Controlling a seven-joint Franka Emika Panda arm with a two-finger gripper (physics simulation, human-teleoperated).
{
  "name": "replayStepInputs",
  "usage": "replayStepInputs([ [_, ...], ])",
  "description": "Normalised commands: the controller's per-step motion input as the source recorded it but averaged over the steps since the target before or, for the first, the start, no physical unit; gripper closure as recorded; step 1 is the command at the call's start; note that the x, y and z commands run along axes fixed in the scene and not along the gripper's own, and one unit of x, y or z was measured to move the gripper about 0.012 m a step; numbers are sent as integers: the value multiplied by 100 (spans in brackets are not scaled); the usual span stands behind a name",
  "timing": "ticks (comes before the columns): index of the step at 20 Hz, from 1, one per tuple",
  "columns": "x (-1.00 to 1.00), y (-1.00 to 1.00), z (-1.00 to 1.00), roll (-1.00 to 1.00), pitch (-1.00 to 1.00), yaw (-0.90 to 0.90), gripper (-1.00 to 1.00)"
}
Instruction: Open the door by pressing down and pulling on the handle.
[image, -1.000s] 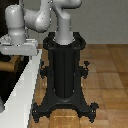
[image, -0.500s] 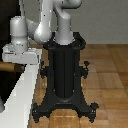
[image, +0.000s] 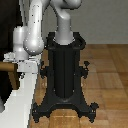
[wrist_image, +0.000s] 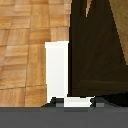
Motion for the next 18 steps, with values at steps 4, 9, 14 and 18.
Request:
replayStepInputs([
  [4, 0, 25, 0, 0, 0, 0, 100],
  [9, 0, 100, 0, 0, 0, 0, 100],
  [14, 0, 100, 0, 0, 0, 0, 100],
  [18, 0, 100, 0, 0, 0, 0, 100],
])
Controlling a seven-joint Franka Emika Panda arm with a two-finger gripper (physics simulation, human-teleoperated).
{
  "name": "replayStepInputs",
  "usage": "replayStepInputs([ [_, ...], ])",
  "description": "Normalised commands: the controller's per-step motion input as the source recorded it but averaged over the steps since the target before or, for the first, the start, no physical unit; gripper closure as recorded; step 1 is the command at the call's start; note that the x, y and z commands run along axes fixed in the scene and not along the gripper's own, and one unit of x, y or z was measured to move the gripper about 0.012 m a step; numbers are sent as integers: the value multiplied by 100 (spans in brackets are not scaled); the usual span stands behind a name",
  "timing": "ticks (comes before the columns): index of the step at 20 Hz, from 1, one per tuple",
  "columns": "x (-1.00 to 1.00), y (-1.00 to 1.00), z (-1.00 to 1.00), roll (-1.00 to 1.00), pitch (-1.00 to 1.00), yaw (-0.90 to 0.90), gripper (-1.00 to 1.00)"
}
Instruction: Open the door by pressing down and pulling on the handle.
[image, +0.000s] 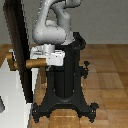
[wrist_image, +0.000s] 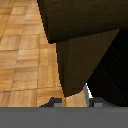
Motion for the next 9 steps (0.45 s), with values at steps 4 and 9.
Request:
replayStepInputs([
  [4, 0, 100, 0, 0, 0, 0, 100],
  [9, 0, 80, 0, 0, 0, 0, 100],
])
